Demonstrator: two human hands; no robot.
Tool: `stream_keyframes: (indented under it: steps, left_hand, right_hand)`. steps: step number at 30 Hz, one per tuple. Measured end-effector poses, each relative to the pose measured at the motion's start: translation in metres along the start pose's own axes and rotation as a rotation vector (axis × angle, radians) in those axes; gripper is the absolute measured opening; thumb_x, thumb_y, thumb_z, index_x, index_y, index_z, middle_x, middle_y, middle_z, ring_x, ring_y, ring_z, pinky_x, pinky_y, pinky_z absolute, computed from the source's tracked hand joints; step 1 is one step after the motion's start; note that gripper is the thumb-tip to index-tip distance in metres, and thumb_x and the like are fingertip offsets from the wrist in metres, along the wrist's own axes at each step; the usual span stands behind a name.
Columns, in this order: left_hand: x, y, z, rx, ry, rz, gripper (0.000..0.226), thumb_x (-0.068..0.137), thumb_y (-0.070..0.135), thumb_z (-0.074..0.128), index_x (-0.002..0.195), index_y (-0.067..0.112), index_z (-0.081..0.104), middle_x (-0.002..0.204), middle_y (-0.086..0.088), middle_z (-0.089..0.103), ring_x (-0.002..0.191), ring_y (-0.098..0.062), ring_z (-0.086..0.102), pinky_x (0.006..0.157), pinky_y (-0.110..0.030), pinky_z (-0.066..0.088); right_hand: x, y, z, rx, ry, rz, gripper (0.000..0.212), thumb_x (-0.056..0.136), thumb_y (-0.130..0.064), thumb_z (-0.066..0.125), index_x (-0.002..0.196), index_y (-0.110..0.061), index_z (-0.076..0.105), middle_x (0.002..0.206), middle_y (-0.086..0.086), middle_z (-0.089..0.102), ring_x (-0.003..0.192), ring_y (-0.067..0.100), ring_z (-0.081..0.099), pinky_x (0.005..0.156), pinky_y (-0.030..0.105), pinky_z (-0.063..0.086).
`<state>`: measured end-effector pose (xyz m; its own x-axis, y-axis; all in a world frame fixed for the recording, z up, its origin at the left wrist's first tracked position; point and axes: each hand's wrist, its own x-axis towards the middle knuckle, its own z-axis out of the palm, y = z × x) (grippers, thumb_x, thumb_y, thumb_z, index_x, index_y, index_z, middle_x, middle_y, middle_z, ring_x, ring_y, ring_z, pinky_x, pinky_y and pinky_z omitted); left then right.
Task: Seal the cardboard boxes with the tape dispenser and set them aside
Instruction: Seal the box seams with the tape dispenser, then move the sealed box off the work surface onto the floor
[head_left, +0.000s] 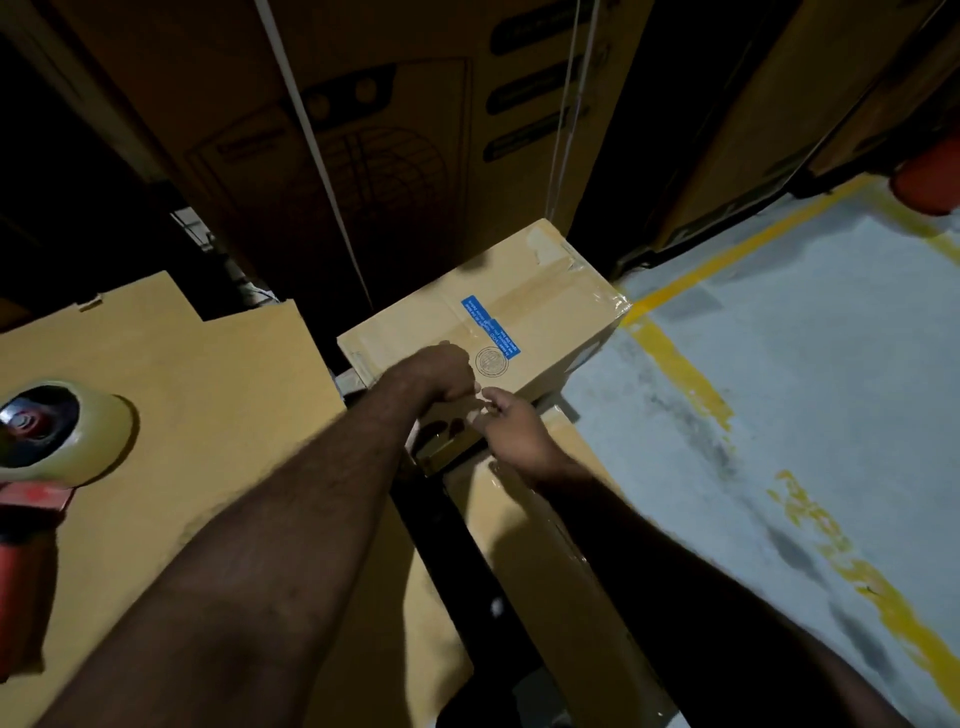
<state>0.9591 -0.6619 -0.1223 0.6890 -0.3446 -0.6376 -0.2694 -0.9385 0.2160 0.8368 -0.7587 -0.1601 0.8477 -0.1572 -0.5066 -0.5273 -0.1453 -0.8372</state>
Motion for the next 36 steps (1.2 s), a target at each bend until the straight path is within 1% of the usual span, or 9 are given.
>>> stream_keyframes:
  steps: [3,8,11,14,19,24,28,33,36]
  left_hand:
    - [-0.035,0.015,-0.014,-0.15,0.163,0.004,0.062,0.102,0.038,0.058,0.154,0.011,0.039,0.156,-0.01,0.043,0.134,-0.03,0.05,0.104,-0.036,0.047]
    - [-0.137,0.03,-0.009,-0.529,0.438,0.026,0.054,0.102,0.038,0.058,0.148,0.011,0.051,0.153,-0.005,0.05,0.138,-0.024,0.048,0.109,-0.031,0.039]
    - [-0.211,0.035,0.02,-0.826,0.587,0.062,0.048,0.102,0.041,0.057,0.141,0.013,0.06,0.14,-0.006,0.062,0.128,-0.024,0.058,0.108,-0.04,0.046]
    - [-0.287,0.043,0.052,-0.994,0.71,0.079,0.035,0.103,0.041,0.056,0.13,0.023,0.066,0.12,-0.003,0.07,0.109,-0.022,0.067,0.094,-0.045,0.055]
    - [-0.392,0.044,0.107,-1.042,0.877,0.058,0.026,0.103,0.035,0.057,0.122,0.024,0.071,0.109,0.003,0.075,0.102,-0.013,0.069,0.084,-0.03,0.052]
    - [-0.486,0.027,0.183,-1.034,0.955,-0.044,0.027,0.1,0.042,0.059,0.122,0.035,0.072,0.113,0.01,0.074,0.106,-0.009,0.068,0.097,-0.039,0.054]
    - [-0.551,0.006,0.248,-1.116,1.023,-0.149,0.019,0.092,0.056,0.054,0.101,0.059,0.07,0.105,-0.001,0.075,0.1,-0.027,0.069,0.093,-0.055,0.054]
    - [-0.623,-0.016,0.339,-1.223,1.134,-0.313,0.028,0.095,0.05,0.054,0.114,0.044,0.074,0.109,0.013,0.076,0.104,-0.012,0.069,0.098,-0.052,0.053]
    - [-0.667,-0.027,0.4,-1.312,1.212,-0.451,0.037,0.089,0.055,0.055,0.116,0.038,0.074,0.109,0.013,0.076,0.105,-0.01,0.07,0.1,-0.049,0.053]
  right_hand:
    - [-0.014,-0.024,-0.018,0.02,0.092,-0.041,0.044,0.091,-0.025,0.058,0.134,-0.018,0.059,0.107,0.003,0.069,0.082,0.015,0.058,0.074,0.029,0.045]
    - [-0.074,-0.061,-0.037,0.041,0.109,-0.173,0.032,0.102,-0.035,0.049,0.119,-0.013,0.065,0.075,-0.008,0.051,0.059,0.008,0.044,0.054,0.024,0.034]
    - [-0.129,-0.074,-0.035,0.031,0.072,-0.304,0.03,0.102,-0.045,0.044,0.109,-0.022,0.062,0.089,-0.007,0.056,0.073,0.006,0.048,0.063,0.025,0.038]
    - [-0.192,-0.082,-0.03,0.009,-0.001,-0.428,0.033,0.104,-0.046,0.041,0.12,-0.026,0.062,0.115,-0.002,0.064,0.106,0.015,0.059,0.092,0.038,0.049]
    - [-0.285,-0.076,-0.009,0.051,-0.121,-0.523,0.022,0.103,-0.047,0.044,0.102,-0.035,0.063,0.107,-0.007,0.069,0.105,0.014,0.065,0.093,0.046,0.053]
    - [-0.371,-0.051,0.033,0.072,-0.335,-0.561,0.029,0.104,-0.039,0.046,0.114,-0.021,0.066,0.108,-0.001,0.072,0.101,0.014,0.069,0.083,0.038,0.055]
    - [-0.423,-0.023,0.083,-0.028,-0.529,-0.583,0.025,0.104,-0.037,0.049,0.105,-0.021,0.069,0.103,0.0,0.074,0.095,0.015,0.071,0.085,0.043,0.054]
    - [-0.481,0.025,0.157,-0.137,-0.777,-0.543,0.024,0.102,-0.033,0.053,0.094,-0.019,0.071,0.097,0.004,0.075,0.092,0.021,0.07,0.083,0.041,0.053]
    - [-0.522,0.059,0.205,-0.23,-0.924,-0.553,0.024,0.102,-0.029,0.054,0.093,-0.017,0.072,0.091,0.003,0.075,0.081,0.009,0.069,0.074,0.029,0.049]
